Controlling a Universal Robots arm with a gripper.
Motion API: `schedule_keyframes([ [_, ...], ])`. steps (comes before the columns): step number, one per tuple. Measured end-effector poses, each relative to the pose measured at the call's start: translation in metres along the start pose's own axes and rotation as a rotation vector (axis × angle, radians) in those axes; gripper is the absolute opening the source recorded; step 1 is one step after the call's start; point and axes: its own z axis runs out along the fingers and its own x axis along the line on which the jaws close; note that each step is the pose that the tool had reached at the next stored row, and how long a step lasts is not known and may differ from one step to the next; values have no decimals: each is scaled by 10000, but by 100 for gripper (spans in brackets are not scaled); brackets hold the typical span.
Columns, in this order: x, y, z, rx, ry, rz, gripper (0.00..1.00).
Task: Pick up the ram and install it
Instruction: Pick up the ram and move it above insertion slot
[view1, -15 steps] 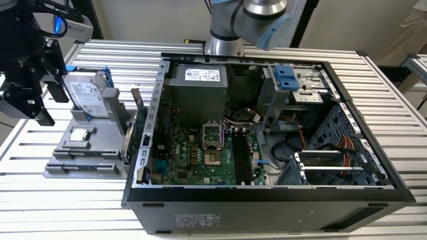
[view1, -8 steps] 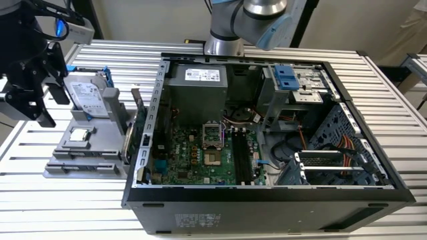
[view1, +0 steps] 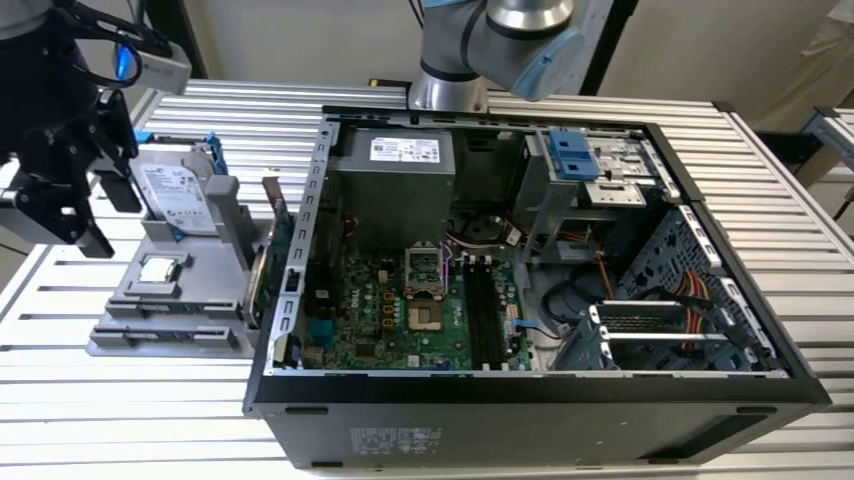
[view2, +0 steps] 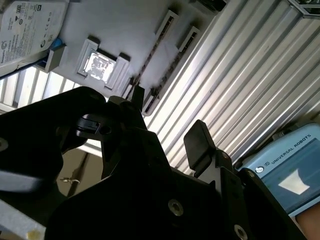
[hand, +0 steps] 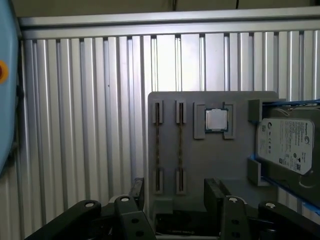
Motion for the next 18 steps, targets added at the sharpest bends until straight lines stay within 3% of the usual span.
schedule_keyframes([
  [18,-7,-2,109,1,114,12,100],
])
